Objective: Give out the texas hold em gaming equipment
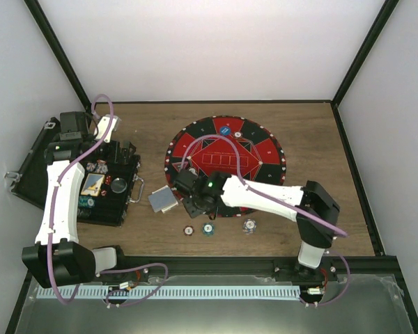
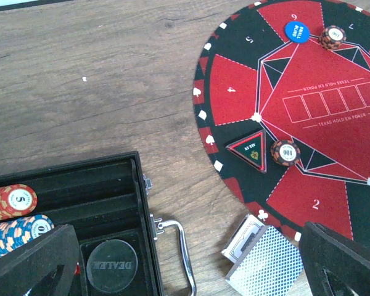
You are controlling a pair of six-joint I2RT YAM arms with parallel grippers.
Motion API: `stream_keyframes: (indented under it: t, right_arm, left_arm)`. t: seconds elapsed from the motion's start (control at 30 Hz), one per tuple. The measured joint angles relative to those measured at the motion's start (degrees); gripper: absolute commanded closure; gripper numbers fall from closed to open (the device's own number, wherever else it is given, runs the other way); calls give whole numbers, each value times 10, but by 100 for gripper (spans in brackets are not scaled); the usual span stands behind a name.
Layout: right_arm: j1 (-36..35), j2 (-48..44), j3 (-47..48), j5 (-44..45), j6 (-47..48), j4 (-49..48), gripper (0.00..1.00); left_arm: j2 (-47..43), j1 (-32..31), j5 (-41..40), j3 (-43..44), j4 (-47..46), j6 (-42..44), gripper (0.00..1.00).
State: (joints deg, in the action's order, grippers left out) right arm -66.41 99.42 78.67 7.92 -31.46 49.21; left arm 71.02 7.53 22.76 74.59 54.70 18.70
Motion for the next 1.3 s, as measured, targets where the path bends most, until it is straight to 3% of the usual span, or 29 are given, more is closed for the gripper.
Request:
stream_keyframes:
  t: [0.33,1.07,1.1,1.2,1.3]
  right_arm:
    - [108,136,114,17,59,-34,68]
    - [135,273,193,-3,70,-72,68]
    - [135,274,194,-3,70,-71,66]
    - [135,275,196,-2,71,-73,46]
    - [136,275,196,-2,75,-72,38]
  left_arm:
    - [-1,0,-1,0,0,0,0]
    - [-2,0,3,1,0,-3,0]
    - [-2,0,3,1,0,-3,0]
    - [-2,0,5,1,0,-3,0]
    - [-2,0,5,1,0,-3,0]
